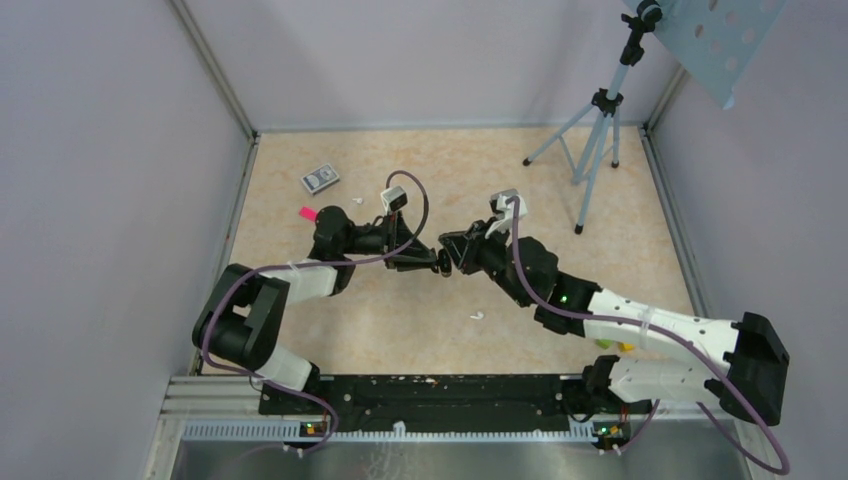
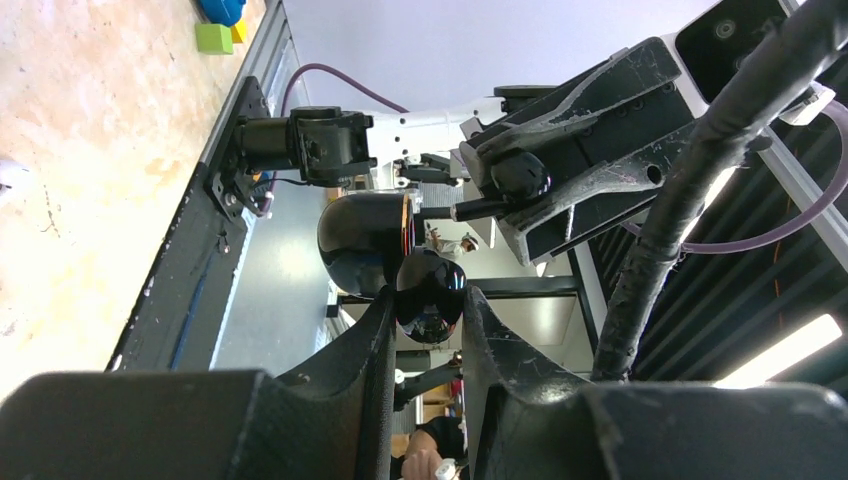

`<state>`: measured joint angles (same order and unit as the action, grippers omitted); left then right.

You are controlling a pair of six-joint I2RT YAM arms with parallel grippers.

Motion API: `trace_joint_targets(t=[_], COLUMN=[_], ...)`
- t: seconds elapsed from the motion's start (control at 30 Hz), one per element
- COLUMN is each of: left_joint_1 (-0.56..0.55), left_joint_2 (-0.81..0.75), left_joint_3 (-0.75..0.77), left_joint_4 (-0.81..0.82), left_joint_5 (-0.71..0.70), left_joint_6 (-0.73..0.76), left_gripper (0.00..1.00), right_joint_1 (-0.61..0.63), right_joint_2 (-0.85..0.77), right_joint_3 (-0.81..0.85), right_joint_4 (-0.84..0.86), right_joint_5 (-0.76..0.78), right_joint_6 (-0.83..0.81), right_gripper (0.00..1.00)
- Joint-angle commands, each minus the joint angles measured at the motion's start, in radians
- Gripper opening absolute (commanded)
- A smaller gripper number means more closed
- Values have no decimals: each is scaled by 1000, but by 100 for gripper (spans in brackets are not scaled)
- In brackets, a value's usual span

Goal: Insert the wireless bluetooth earbuds into the charging case
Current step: Insert the right earbud into the right side groove of the charging case.

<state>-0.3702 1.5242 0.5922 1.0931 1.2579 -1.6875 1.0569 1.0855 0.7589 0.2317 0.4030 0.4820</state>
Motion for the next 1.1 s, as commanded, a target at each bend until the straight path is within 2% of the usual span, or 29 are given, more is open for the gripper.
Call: trace_joint_targets(t=[0.0, 0.23, 1.07], left_joint_1=[-4, -4, -5], left_joint_2=[-9, -32, -37], left_joint_3=[7, 22, 21], left_joint_4=[103, 26, 13], left_joint_5=[-6, -6, -14], left_joint_6=[-49, -6, 1], left_gripper=[0, 0, 0], right_joint_1=[6, 7, 8], right_joint_2=[12, 24, 46], right_joint_3=[-16, -18, -56], right_joint_4=[73, 81, 93], right_joint_5=[12, -14, -41], right_joint_6=[14, 16, 41], right_gripper=[3, 2, 1])
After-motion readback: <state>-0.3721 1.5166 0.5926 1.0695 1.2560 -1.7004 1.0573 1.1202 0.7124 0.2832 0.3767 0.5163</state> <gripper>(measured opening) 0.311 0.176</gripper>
